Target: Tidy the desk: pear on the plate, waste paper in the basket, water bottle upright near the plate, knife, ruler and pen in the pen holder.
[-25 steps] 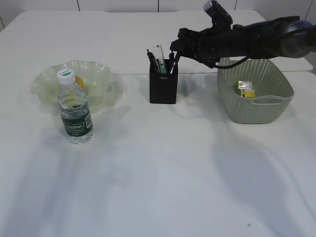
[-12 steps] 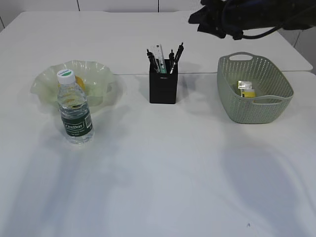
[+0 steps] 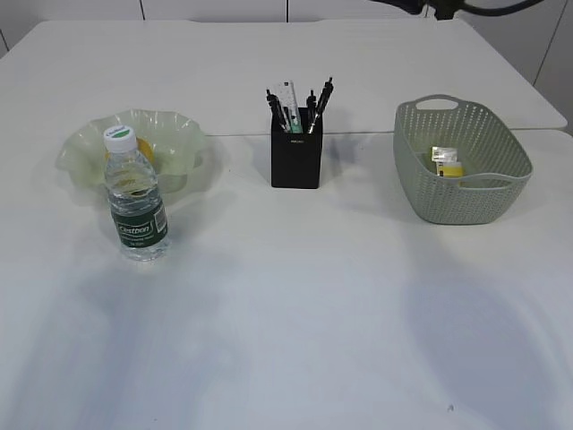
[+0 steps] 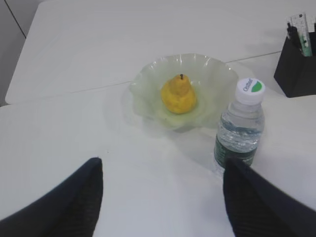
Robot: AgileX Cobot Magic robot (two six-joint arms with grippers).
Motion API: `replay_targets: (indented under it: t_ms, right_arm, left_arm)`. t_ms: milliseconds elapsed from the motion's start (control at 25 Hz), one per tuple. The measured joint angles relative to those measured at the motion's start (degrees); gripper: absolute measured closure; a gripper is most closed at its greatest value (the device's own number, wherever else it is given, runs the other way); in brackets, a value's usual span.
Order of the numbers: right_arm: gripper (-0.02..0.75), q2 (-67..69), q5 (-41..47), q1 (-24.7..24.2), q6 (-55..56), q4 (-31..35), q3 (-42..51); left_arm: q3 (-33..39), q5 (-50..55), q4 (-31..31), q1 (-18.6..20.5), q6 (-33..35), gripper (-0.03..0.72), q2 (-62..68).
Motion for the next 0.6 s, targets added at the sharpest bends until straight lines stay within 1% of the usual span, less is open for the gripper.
replay_targets:
  t_ms: [240, 400, 480, 600]
  right_arm:
    - [0.431, -5.11, -0.27, 0.0, 0.0, 0.0, 3.8]
    - [0.43, -9.33, -0.4, 0.0, 0.0, 0.0, 7.48]
    - [0.43, -11.73, -0.49, 0.0, 0.0, 0.0, 9.52]
    - [0.43, -15.85, -0.49, 0.0, 0.03, 0.0, 12.64]
  left_arm:
    - [0.0, 7.34, 0.0, 0.0, 0.0, 0.151, -11.12]
    - [0.0, 14.37, 0.11, 0.0, -0.54, 0.151, -17.38]
    - [0.0, 18.24, 1.26, 0.0, -2.87, 0.151, -20.15]
    - [0.0, 24.77, 5.74, 0.0, -9.8, 0.151, -24.47]
